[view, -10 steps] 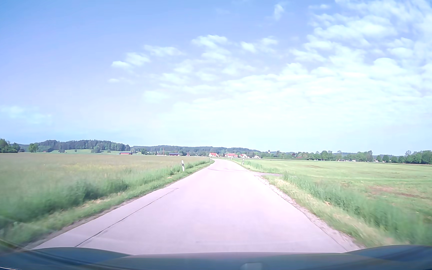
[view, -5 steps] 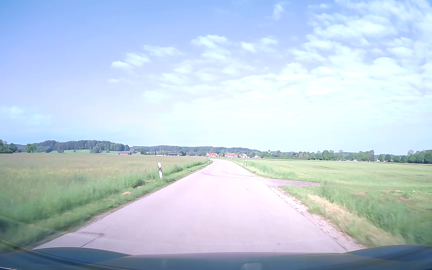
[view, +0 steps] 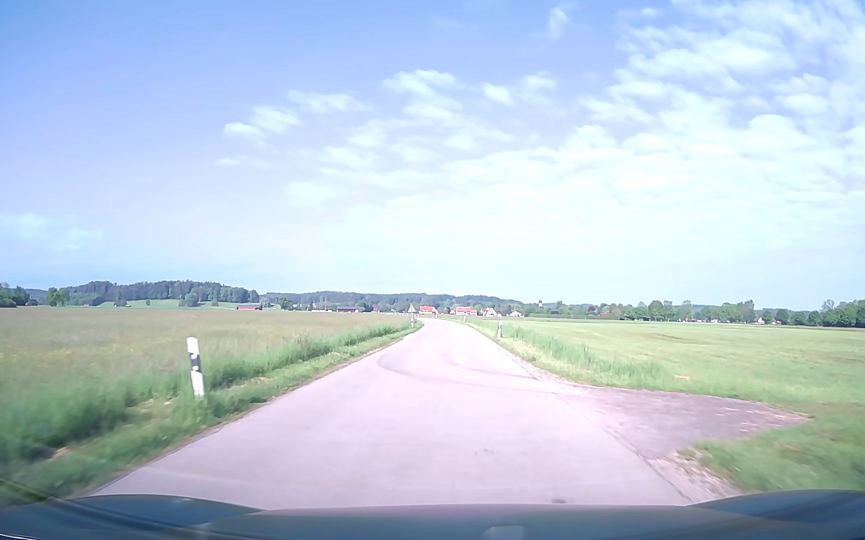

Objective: Follow the waypoints while adhering to traffic rules and regulations

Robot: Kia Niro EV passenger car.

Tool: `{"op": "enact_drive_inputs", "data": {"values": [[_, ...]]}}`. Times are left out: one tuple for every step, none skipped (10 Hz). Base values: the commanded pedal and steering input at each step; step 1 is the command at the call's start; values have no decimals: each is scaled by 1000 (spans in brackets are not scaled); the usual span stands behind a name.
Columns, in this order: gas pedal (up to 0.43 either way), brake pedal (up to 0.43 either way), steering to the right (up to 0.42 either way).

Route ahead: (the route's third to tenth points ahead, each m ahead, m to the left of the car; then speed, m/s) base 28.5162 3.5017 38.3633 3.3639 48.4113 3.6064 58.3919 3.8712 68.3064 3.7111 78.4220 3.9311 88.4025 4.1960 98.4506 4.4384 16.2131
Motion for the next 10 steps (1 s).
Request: {"op": "enact_drive_inputs", "data": {"values": [[157,0,0],[157,0,1],[157,0,1],[157,0,1],[157,0,1],[157,0,1],[169,0,1],[169,0,0],[169,0,0],[169,0,-1]]}}
